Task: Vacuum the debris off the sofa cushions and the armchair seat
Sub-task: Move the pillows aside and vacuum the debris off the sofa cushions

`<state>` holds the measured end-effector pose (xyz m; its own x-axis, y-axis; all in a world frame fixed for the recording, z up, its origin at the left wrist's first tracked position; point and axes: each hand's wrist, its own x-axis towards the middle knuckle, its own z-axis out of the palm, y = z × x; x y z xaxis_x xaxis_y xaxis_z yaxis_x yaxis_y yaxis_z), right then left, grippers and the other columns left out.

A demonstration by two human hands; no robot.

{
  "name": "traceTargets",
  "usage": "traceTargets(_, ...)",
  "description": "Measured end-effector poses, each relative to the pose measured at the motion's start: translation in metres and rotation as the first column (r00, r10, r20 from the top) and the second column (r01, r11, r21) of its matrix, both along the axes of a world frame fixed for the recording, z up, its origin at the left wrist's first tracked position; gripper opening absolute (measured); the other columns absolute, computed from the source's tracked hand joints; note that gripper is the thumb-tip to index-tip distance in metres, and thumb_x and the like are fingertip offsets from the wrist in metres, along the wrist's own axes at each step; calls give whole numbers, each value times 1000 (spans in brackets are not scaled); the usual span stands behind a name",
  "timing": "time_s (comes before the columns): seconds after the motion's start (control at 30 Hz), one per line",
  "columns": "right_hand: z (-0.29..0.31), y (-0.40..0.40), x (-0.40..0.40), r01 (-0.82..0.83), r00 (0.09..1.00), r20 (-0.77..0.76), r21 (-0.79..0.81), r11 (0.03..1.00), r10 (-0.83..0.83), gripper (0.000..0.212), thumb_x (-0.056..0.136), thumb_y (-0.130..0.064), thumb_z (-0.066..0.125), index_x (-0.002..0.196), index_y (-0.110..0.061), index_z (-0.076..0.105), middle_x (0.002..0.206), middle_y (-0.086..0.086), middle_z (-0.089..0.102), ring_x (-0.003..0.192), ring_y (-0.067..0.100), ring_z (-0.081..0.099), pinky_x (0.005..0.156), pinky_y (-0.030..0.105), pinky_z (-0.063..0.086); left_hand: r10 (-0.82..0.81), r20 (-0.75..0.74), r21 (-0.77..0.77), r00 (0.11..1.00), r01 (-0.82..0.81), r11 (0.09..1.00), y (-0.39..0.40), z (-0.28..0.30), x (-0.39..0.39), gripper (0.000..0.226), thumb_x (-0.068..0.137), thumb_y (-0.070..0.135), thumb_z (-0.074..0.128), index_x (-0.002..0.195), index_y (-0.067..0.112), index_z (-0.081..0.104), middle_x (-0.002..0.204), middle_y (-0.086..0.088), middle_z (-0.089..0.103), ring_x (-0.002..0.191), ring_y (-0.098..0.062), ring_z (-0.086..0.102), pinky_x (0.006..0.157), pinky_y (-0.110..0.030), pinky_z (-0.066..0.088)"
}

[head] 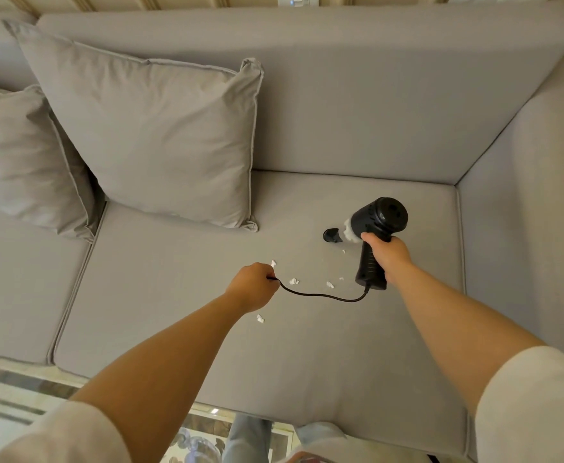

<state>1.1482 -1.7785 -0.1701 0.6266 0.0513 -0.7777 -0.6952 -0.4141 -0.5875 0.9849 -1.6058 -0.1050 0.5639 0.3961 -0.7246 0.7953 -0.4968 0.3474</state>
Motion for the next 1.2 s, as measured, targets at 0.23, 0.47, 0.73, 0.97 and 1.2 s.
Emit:
traceTargets(0.23, 2, -1, -4, -23, 1000, -16, -13, 1000, 23, 42, 82, -29, 64, 115, -6, 53, 77, 6, 55, 68, 20, 54, 73, 38, 43, 4, 3, 0, 1000, -4, 1000, -1, 1, -10, 12, 89, 14, 47, 82, 10, 55, 62, 4, 45, 66, -19, 46, 51, -21, 31)
traceTargets(0.47, 3, -10, -5, 3, 1000, 22, -35, 999, -2, 46, 80, -30, 65, 117, -5, 53, 78, 7, 55, 69, 22, 55, 71, 37, 43, -7, 12, -4, 1000, 7, 1000, -5, 2, -16, 11, 90, 16, 49, 81, 11, 54, 62, 6, 44, 54, -7, 39, 49, -19, 30)
traceTargets(0.73, 5, -28, -6, 1, 1000, 16, -64, 998, 0, 48, 82, -29, 64, 120, -4, 51, 94, 13, 57, 85, 28, 56, 76, 39, 45, -29, 14, -16, 999, 29, 999, -16, 6, -19, 11, 91, 18, 49, 85, 11, 56, 70, 2, 47, 75, -21, 46, 49, -18, 30)
traceTargets(0.97, 7, -29, -14, -52, 999, 3, -74, 996, 53, 42, 83, -29, 63, 117, -6, 52, 90, 12, 57, 72, 22, 55, 72, 38, 42, -51, 15, 11, 999, 51, 999, -19, 6, -23, 23, 91, 19, 50, 102, 3, 63, 88, -3, 51, 76, -20, 47, 50, -17, 30)
traceTargets(1.2, 12, -18, -20, -57, 998, -23, -27, 998, 56, 35, 80, -30, 66, 105, -7, 54, 77, 8, 56, 68, 22, 55, 72, 39, 45, -31, -2, -8, 1000, 31, 999, -13, 7, -35, 12, 91, 18, 49, 87, 11, 58, 68, 4, 47, 60, -11, 44, 49, -17, 31)
